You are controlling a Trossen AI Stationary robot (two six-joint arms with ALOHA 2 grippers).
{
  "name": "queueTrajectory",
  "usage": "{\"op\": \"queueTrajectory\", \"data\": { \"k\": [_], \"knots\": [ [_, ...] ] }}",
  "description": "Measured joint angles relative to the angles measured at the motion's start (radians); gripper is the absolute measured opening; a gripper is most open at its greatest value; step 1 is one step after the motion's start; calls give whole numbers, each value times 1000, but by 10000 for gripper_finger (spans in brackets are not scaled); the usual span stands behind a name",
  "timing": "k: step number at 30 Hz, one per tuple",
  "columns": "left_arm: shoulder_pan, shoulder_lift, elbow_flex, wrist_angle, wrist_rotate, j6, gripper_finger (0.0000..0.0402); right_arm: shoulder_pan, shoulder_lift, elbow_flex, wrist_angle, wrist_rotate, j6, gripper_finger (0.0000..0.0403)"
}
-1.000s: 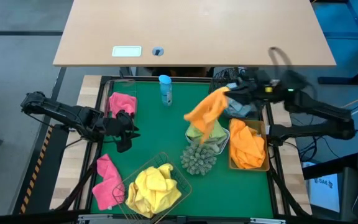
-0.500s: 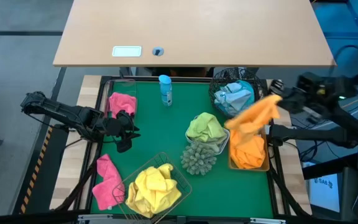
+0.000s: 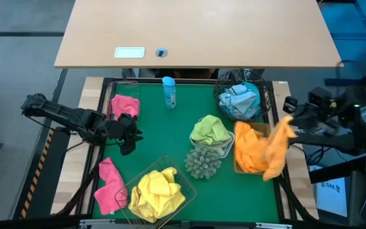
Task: Sort microfiber towel by color & place in baskets
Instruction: Put the orange microfiber cloth into the orange bin
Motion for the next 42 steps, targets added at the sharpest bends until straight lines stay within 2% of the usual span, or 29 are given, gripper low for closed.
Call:
{"op": "queueTrajectory", "data": {
  "k": [5,8,11,19,24,32,37,42],
  "knots": [
    [0,0,0,0,1,-28,124,0,-2,0,-286,192,-185,1],
    [0,0,0,0,1,-59,124,0,0,-1,-383,291,-242,1],
    [0,0,0,1,1,-66,124,0,-1,-1,-440,342,-304,1],
    [0,0,0,35,1,-66,124,0,-1,-7,-649,371,-365,1],
    [0,0,0,44,1,-66,124,0,-1,-85,-671,368,-363,1],
    [0,0,0,45,1,-66,124,0,-1,-267,-688,193,-276,1],
    [0,0,0,45,1,-69,124,0,-2,-335,-822,194,-234,1],
    [0,0,0,60,1,-69,124,0,-1,-408,-819,201,-185,1]
  ]
}}
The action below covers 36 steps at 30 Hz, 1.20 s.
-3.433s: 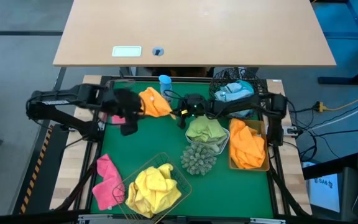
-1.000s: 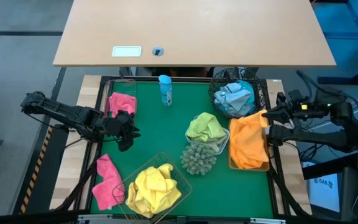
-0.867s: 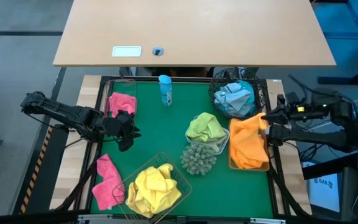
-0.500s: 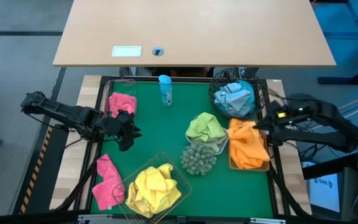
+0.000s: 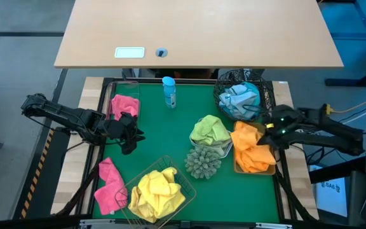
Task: Sort microfiber towel by color & place in baskets
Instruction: Put the orange microfiber cloth into the orange bin
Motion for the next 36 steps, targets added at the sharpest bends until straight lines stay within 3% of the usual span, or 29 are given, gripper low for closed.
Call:
{"op": "queueTrajectory", "data": {
  "k": [12,23,36],
  "knots": [
    [0,0,0,1,0,-24,124,1,121,-49,7,-55,59,1],
    [0,0,0,-2,21,-74,124,1,411,-49,-2,139,27,1],
    [0,0,0,-6,68,-75,124,1,649,-49,11,140,32,20]
  ]
}}
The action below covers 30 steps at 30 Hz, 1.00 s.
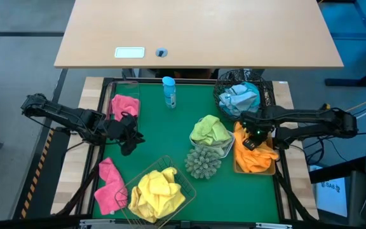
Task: Sort microfiber towel by color & place in baskets
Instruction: Put the orange microfiber cloth into the orange bin
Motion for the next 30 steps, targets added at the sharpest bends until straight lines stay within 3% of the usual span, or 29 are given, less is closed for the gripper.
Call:
{"op": "queueTrajectory", "data": {
  "k": [3,6,15,21,30],
  "knots": [
    [0,0,0,-12,27,0,124,0,6,0,3,-8,-8,27],
    [0,0,0,-33,131,-38,124,0,6,0,5,-14,-24,29],
    [-44,0,0,-257,476,-401,124,-1,6,0,5,-24,-25,30],
    [-127,18,0,-437,543,-552,124,-1,6,0,10,-54,-25,60],
    [-241,138,0,-448,536,-579,124,-1,6,0,38,-104,-25,137]
  ]
}}
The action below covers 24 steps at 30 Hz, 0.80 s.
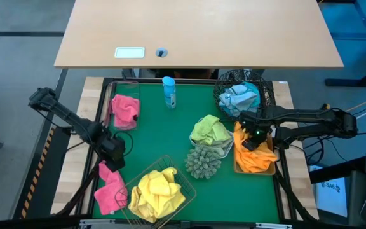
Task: Sort microfiber towel by color & place in baskets
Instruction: Put the orange microfiber cloth into the orange bin
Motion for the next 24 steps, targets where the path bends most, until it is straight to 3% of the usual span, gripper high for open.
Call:
{"op": "queueTrajectory", "data": {
  "k": [6,13,24],
  "knots": [
    [-61,137,0,9,-29,-97,124,0,0,0,-1,-14,0,136],
    [-110,283,0,111,-21,-104,124,0,0,0,-6,-58,0,134],
    [-138,391,0,199,-22,-132,124,0,0,0,-5,-58,0,134]
  ]
}}
